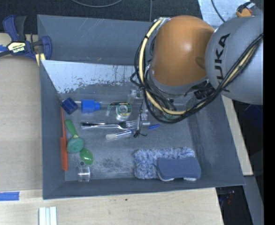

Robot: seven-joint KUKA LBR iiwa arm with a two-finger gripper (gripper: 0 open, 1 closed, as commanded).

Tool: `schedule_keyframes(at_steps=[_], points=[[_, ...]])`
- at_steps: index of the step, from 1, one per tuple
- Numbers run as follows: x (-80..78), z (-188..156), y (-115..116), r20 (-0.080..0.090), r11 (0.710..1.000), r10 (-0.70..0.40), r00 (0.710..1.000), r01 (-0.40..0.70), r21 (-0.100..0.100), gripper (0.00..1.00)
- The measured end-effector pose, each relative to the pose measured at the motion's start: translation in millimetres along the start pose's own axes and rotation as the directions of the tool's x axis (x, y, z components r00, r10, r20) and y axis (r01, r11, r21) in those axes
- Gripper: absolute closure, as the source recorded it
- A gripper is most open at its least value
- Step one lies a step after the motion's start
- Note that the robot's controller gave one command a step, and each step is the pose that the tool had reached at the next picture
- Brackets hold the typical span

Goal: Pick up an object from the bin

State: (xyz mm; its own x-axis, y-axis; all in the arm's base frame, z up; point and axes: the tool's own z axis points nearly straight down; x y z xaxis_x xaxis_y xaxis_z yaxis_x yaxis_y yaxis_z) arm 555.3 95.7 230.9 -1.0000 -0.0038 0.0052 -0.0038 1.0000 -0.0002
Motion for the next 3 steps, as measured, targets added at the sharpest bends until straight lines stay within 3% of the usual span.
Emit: schedule_keyframes(at_steps=[1,2,3], points=[[-1.6,-4.7,-0.7,0.009,1.000,0.004,1.000,-0.004,-0.001,0.00],[-61.3,155.0,-27.0,0.014,0.998,0.062,0.998,-0.062,-0.003,0.00],[-65.9,169.2,-30.6,0.025,1.000,-0.022,0.999,0.022,-0.005,0.00]])
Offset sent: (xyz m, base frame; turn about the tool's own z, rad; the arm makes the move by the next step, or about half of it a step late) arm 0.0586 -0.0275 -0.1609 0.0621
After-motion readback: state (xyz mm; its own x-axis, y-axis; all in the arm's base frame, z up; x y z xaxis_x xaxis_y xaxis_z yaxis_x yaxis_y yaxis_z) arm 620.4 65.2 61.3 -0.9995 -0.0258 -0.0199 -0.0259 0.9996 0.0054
